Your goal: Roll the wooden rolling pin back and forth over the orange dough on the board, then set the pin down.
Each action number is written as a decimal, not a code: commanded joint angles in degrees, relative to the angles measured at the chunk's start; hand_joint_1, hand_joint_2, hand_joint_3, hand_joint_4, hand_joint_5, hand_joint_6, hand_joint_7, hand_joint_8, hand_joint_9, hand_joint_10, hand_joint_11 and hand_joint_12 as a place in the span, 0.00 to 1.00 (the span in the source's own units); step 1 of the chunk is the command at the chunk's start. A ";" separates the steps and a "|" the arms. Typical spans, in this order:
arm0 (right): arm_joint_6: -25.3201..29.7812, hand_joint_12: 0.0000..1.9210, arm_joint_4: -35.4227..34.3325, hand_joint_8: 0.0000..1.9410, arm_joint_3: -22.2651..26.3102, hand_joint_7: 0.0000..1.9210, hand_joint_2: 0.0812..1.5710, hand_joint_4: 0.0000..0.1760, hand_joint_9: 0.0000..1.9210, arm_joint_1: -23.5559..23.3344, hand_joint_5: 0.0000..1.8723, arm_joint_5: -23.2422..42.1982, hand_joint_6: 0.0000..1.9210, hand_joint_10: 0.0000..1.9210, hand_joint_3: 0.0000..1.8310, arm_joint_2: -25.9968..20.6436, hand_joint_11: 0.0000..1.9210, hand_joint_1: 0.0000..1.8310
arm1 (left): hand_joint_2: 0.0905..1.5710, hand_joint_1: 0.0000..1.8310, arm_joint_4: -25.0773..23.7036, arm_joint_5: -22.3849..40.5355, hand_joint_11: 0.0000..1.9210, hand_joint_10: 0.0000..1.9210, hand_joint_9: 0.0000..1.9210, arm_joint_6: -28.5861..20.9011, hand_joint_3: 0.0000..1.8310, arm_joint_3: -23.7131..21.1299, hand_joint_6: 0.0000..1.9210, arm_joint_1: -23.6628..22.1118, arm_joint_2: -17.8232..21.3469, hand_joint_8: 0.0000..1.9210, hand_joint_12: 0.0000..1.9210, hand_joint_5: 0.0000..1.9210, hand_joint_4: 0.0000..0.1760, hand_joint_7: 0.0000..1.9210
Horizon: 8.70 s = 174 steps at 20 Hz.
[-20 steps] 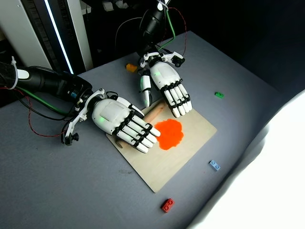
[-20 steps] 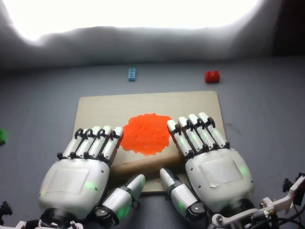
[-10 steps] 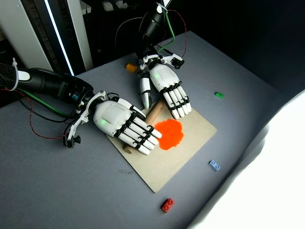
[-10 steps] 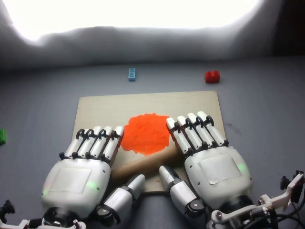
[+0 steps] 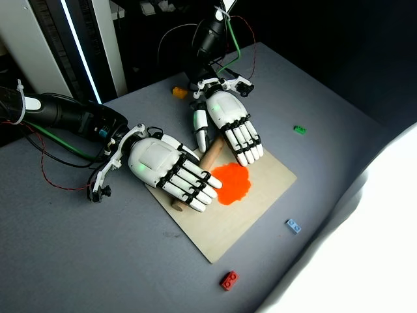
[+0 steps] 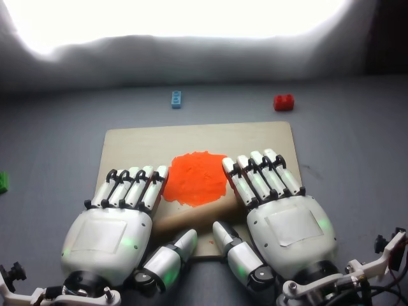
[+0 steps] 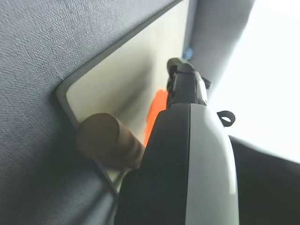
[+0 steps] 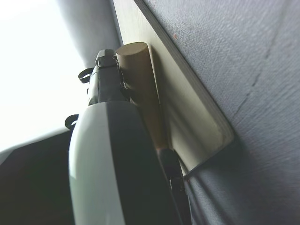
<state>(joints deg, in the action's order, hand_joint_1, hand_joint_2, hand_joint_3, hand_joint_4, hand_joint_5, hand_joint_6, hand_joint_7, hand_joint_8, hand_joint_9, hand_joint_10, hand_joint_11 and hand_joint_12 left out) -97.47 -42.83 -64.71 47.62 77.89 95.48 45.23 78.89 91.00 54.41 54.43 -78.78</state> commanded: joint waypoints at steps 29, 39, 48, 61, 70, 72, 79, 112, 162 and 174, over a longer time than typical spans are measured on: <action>3.25 0.00 3.96 0.01 -3.34 0.03 0.92 0.00 0.00 -2.05 0.03 3.42 0.01 0.00 0.03 0.03 0.00 0.00 | 0.86 0.00 -0.42 3.44 0.00 0.00 0.04 0.57 0.00 3.71 0.00 -3.32 -1.24 0.00 0.19 0.00 0.00 0.03; 4.73 0.00 3.81 0.01 -4.27 0.04 0.92 0.00 0.01 -2.26 0.04 1.86 0.01 0.00 0.02 0.02 0.00 0.00 | 0.87 0.00 0.57 2.18 0.00 0.00 0.04 0.55 0.00 4.79 0.00 -4.46 -1.56 0.00 0.19 0.00 0.00 0.03; 6.36 0.00 2.79 0.01 -5.74 0.04 0.92 0.00 0.00 -2.80 0.04 0.24 0.01 0.00 0.02 0.01 0.00 0.00 | 0.89 0.00 1.46 1.10 0.00 0.00 0.02 0.55 0.01 5.79 0.01 -5.05 -2.02 0.00 0.18 0.03 0.00 0.03; 7.79 0.00 1.96 0.01 -7.46 0.05 0.92 0.00 0.01 -3.50 0.05 -0.65 0.02 0.00 0.02 -0.05 0.00 0.00 | 0.89 0.00 2.20 -0.71 0.00 0.00 0.02 0.53 0.01 7.64 0.00 -6.63 -2.22 0.00 0.18 0.03 0.00 0.03; 8.65 0.00 1.97 0.01 -8.81 0.05 0.92 0.00 0.01 -4.32 0.05 -0.65 0.02 0.00 0.02 0.09 0.00 0.00 | 0.89 0.00 4.45 -2.79 0.00 0.00 0.02 -2.98 0.01 8.90 0.00 -7.27 -2.71 0.00 0.18 0.03 0.00 0.03; 8.92 0.00 1.97 0.01 -9.10 0.05 0.92 0.00 0.01 -4.31 0.05 -1.09 0.02 0.00 0.02 0.08 0.00 0.00 | 0.89 0.00 4.51 -3.17 0.00 0.00 0.02 -3.45 0.01 9.37 0.00 -7.50 -3.01 0.00 0.18 0.03 0.00 0.03; 9.69 0.00 1.96 0.01 -9.28 0.05 0.92 0.00 0.01 -4.29 0.05 -2.00 0.02 0.00 0.01 0.05 0.00 0.00 | 0.89 0.00 4.52 -4.64 0.00 0.00 0.02 -3.72 0.00 10.97 0.00 -8.34 -3.50 0.00 0.17 0.03 0.00 0.03; 14.75 0.00 2.01 0.00 -17.24 0.01 0.91 0.00 0.00 -5.80 0.01 -8.04 0.00 0.00 0.01 1.14 0.00 0.00 | 0.92 0.00 6.09 -9.38 0.00 0.00 0.03 -6.27 0.00 16.65 0.00 -10.10 -5.33 0.00 0.21 0.01 0.00 0.02; 22.02 0.00 1.69 0.00 -27.17 0.01 0.91 0.00 0.00 -7.27 0.01 -14.03 0.00 0.00 0.01 4.06 0.00 0.00 | 0.92 0.00 8.32 -18.27 0.00 0.00 0.02 -5.58 0.00 25.60 0.00 -13.06 -8.42 0.00 0.20 0.01 0.00 0.02; 22.21 0.00 1.67 0.00 -27.69 0.01 0.91 0.00 0.00 -7.11 0.01 -14.25 0.00 0.00 0.00 4.42 0.00 0.00 | 0.92 0.00 8.34 -20.45 0.00 0.00 0.03 -5.96 0.00 27.03 0.00 -14.16 -8.62 0.00 0.21 0.02 0.00 0.03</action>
<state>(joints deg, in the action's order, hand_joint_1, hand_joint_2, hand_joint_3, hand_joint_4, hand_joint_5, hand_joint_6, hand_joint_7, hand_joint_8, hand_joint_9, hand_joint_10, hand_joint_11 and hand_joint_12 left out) -76.29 -41.32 -92.16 40.18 61.01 99.79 52.82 57.25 85.62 80.93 40.16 -87.05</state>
